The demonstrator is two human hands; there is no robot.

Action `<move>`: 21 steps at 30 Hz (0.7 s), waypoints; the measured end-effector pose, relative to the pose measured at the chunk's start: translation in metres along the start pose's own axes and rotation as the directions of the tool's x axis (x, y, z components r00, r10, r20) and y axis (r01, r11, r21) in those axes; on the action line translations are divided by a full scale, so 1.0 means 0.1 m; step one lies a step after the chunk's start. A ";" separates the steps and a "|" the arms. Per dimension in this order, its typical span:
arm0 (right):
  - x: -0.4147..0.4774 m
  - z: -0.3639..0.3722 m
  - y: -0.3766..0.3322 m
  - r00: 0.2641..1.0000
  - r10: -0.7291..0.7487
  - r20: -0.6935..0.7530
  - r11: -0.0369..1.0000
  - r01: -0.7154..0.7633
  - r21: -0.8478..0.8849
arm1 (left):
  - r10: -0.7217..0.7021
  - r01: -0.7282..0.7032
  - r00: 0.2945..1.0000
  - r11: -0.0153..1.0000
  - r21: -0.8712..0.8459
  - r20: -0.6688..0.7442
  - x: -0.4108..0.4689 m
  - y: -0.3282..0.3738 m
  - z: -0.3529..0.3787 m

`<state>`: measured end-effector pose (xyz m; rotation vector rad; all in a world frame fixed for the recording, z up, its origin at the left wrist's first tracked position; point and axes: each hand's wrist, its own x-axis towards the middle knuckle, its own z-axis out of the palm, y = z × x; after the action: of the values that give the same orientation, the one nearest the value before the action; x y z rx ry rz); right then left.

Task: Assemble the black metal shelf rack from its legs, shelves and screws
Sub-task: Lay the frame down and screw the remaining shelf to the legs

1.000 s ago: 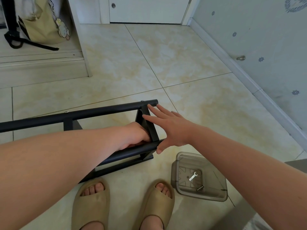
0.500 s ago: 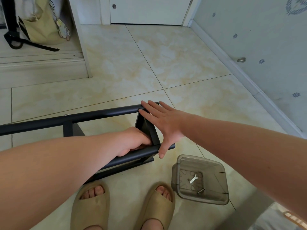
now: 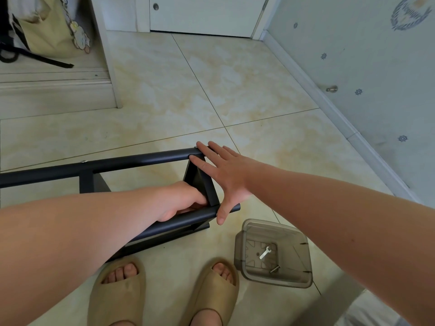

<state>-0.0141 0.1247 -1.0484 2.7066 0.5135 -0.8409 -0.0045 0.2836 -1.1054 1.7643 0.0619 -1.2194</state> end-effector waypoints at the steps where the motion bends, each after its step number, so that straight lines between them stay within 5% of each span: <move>1: 0.00 0.00 0.00 1.000 0.002 0.002 1.000 -0.002 -0.001 | -0.004 0.004 1.000 1.000 0.001 0.007 0.01 -0.01 0.00; 21: 0.01 0.01 0.01 1.000 0.002 -0.001 1.000 -0.002 0.012 | 0.002 -0.003 1.000 0.999 0.040 0.025 0.07 -0.02 -0.01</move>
<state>-0.0133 0.1240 -1.0493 2.7181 0.5077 -0.8442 -0.0012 0.2821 -1.1117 1.7828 0.0208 -1.2476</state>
